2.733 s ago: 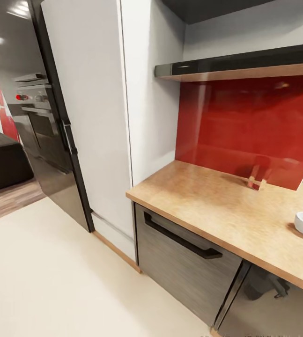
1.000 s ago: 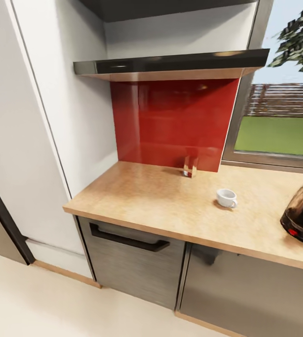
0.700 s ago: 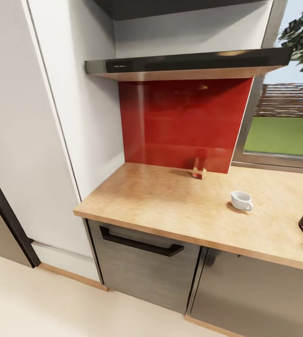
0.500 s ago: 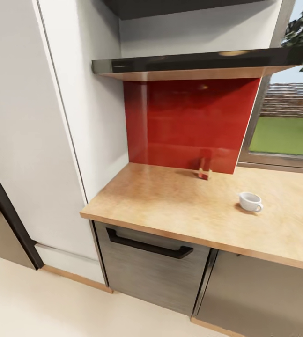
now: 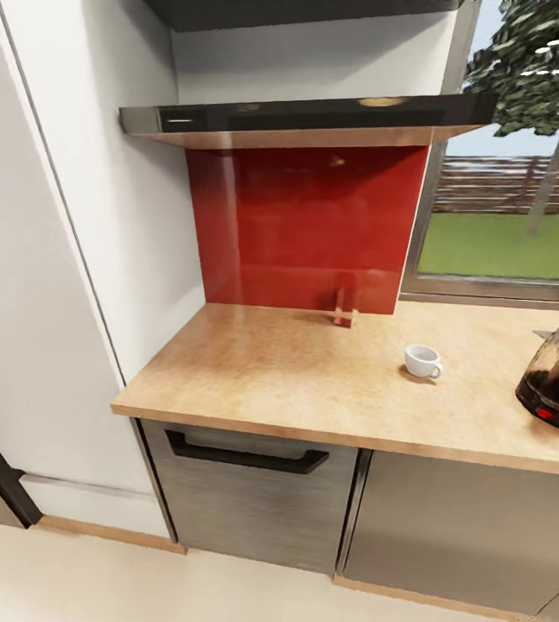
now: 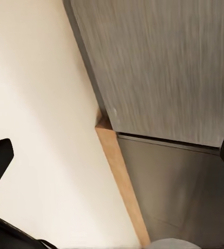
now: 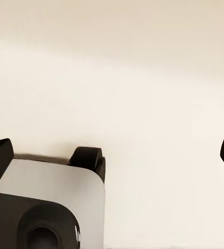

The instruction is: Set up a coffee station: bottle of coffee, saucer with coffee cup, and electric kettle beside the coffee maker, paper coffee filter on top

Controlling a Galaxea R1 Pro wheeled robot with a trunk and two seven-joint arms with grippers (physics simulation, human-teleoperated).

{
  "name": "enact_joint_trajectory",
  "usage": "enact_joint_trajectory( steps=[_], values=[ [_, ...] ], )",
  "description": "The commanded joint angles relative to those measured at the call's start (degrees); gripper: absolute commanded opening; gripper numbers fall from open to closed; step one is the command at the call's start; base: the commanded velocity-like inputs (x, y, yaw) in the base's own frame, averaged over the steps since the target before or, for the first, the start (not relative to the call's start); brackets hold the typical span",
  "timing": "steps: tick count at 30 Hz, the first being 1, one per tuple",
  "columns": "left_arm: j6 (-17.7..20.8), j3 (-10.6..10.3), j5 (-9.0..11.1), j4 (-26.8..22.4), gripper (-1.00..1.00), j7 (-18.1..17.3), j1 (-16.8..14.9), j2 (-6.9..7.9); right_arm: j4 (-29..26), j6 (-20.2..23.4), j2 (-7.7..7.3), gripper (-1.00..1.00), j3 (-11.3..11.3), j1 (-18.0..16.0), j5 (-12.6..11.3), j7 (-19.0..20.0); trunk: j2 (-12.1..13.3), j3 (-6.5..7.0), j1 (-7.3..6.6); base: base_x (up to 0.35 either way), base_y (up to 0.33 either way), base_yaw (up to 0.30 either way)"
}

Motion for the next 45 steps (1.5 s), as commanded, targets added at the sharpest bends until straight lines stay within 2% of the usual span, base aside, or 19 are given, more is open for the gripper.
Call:
enact_joint_trajectory(
  steps=[1,12,28,38,45],
  values=[
    [0.26,-0.46,0.58,-0.09,1.0,-0.14,0.04,0.0,0.23,-0.38,-0.01,1.0,0.13,-0.1,-0.15,0.19,-0.03,-0.04,0.0,0.0,0.002,-0.278],
    [0.26,-0.41,0.58,-0.08,1.0,-0.14,0.04,0.01,0.23,-0.39,-0.01,1.0,0.13,-0.1,-0.15,0.19,-0.03,-0.04,0.0,0.005,0.026,-0.24],
    [0.26,-0.43,0.58,-0.09,1.0,-0.14,0.04,0.0,0.23,-0.31,-0.04,1.0,0.13,-0.1,-0.11,0.25,-0.03,-0.04,0.0,0.061,0.265,-0.023],
    [0.26,-0.45,0.58,-0.07,1.0,-0.14,0.04,0.01,0.23,-0.29,-0.01,1.0,0.13,-0.1,-0.12,0.25,-0.03,-0.04,0.0,0.002,0.05,-0.237],
    [0.26,-0.49,0.58,-0.09,1.0,-0.09,0.04,0.0,0.23,-0.37,-0.02,1.0,0.13,-0.1,-0.15,0.25,-0.03,-0.04,0.0,0.0,0.242,-0.087]
  ],
)
